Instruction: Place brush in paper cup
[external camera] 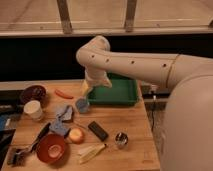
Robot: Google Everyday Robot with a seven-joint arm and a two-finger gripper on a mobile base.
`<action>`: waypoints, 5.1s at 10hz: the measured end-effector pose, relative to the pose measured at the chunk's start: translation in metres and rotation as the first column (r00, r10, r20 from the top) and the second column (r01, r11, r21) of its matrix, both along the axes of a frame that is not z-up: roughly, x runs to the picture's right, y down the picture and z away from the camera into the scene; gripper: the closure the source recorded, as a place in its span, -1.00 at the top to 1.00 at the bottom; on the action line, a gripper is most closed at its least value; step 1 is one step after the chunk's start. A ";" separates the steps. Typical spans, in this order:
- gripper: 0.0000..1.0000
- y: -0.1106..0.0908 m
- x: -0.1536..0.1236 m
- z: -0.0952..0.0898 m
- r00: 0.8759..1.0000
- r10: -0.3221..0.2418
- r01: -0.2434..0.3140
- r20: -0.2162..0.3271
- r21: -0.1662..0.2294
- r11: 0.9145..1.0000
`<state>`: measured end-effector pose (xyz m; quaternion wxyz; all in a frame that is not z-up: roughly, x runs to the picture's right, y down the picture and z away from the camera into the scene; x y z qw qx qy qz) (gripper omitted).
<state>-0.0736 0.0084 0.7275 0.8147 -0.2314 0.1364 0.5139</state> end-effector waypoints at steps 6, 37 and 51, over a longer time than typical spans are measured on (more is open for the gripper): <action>0.60 0.052 -0.174 -0.010 0.958 -0.224 0.236 0.179 -0.051 0.970; 0.60 0.254 -0.297 0.002 0.942 -0.101 0.247 0.322 -0.454 0.856; 0.60 0.261 -0.304 0.043 0.959 -0.033 0.183 0.280 -0.531 0.827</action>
